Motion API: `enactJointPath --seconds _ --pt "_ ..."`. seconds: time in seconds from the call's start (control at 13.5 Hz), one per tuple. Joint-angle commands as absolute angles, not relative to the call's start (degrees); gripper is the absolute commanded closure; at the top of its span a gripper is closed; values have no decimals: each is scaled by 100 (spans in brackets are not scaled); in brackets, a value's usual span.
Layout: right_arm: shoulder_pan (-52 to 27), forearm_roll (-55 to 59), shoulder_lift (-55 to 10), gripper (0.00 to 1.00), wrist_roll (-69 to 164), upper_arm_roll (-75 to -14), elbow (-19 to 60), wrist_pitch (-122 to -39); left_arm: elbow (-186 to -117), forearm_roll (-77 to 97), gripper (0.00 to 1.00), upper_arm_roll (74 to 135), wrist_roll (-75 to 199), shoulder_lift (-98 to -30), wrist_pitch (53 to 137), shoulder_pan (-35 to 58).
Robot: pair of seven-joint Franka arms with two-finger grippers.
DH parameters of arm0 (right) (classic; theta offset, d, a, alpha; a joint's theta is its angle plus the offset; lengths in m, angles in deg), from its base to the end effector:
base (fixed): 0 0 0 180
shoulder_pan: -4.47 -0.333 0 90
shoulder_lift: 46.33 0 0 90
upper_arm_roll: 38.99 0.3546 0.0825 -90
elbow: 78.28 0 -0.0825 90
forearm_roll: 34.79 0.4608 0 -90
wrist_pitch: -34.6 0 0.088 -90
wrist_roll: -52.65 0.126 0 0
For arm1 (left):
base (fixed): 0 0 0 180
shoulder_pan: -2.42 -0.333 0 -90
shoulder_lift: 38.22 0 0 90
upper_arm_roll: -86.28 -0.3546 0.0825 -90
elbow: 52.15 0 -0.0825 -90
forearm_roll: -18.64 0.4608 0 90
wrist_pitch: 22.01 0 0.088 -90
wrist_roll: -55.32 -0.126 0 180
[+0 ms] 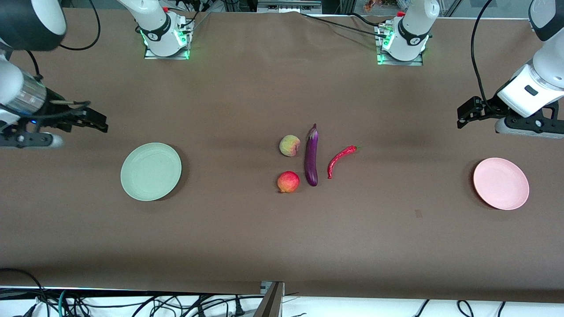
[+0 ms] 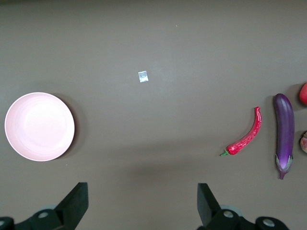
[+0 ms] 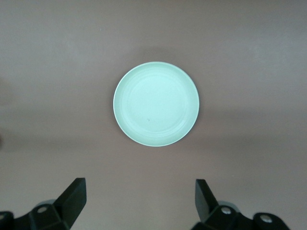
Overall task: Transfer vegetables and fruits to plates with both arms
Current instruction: 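Move the right gripper toward the peach while the left gripper approaches the chili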
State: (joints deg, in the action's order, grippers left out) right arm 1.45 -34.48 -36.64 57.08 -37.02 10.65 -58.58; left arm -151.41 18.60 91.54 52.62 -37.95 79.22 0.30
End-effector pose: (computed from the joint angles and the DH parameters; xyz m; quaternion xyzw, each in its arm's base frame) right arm 0.6821 0.0586 0.5475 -0.9988 -0.0045 0.0477 0.0017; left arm 0.6407 -0.0353 0.5750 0.9985 -0.0509 0.0195 0.0002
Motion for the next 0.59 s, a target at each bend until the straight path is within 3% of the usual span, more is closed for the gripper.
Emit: enactJointPath --seconds 0.0,0.52 --pt "26 -3496 -3229 0 5678 -3662 1005 -5742 -14935 1785 0 9146 5119 -3892 7766 31" --pt "-1195 -3015 -2718 0 7118 -3644 969 -6478 -14944 1776 0 9384 5102 -4813 7327 198"
